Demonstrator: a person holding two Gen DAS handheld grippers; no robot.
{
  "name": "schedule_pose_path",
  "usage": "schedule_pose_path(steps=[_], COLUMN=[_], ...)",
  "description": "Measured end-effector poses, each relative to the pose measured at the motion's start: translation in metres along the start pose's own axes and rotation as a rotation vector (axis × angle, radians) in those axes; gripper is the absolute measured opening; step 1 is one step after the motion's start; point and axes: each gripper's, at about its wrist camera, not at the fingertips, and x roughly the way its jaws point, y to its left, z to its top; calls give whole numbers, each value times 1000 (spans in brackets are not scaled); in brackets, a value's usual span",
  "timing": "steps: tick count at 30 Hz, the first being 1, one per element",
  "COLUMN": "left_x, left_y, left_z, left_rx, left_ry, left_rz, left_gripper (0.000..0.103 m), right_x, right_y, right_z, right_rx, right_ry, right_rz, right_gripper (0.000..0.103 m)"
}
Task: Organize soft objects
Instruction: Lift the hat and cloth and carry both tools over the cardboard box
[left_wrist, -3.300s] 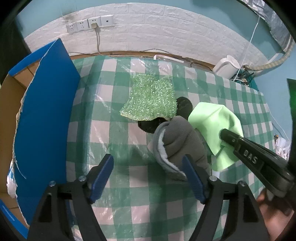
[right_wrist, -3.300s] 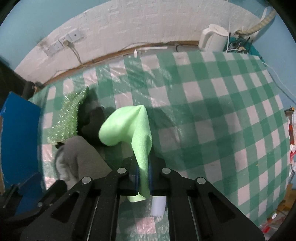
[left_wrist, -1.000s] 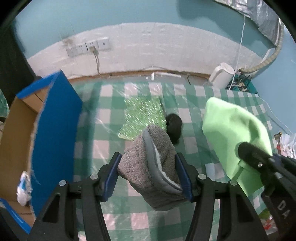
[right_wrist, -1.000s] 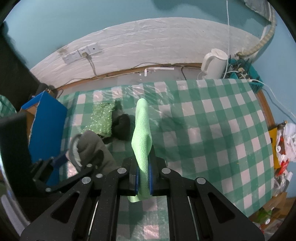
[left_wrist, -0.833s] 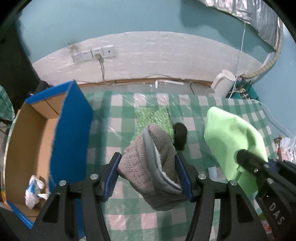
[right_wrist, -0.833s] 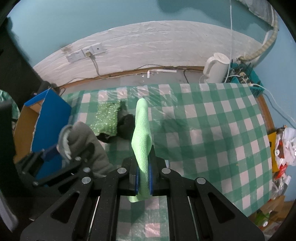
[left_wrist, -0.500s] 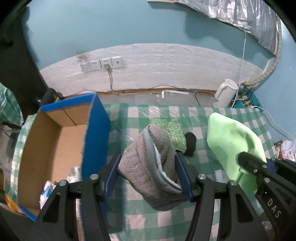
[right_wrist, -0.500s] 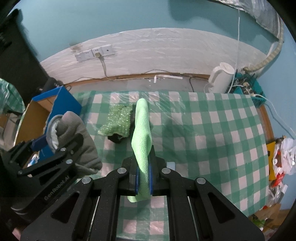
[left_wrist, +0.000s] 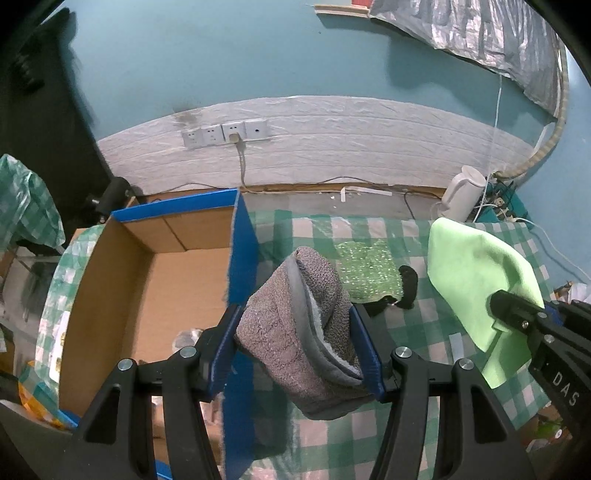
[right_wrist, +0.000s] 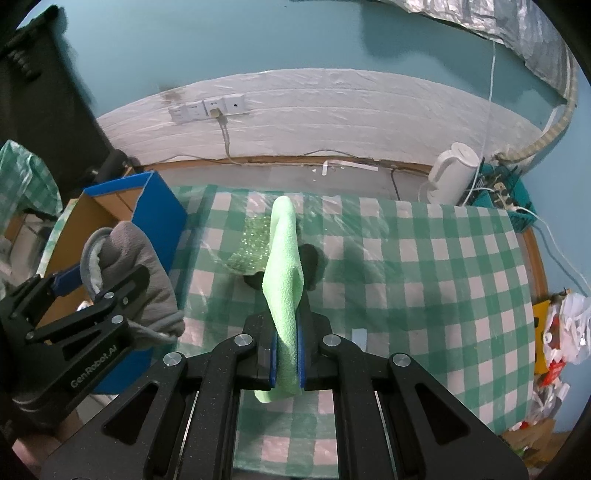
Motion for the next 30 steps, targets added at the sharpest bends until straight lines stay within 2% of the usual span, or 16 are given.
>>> schedule_pose_path(steps=[18, 30], left_x=[-13, -21], left_y=[51, 85], left_z=[-5, -5], left_rx=[-66, -119], left_ry=[-9, -15], left_rz=[17, 15], left_gripper=[60, 60], right_x=[0, -3], right_y=[43, 88], right_z=[11, 21], right_rx=[-60, -126], right_ry=[-8, -24], right_rz=[61, 107], right_gripper=[6, 7])
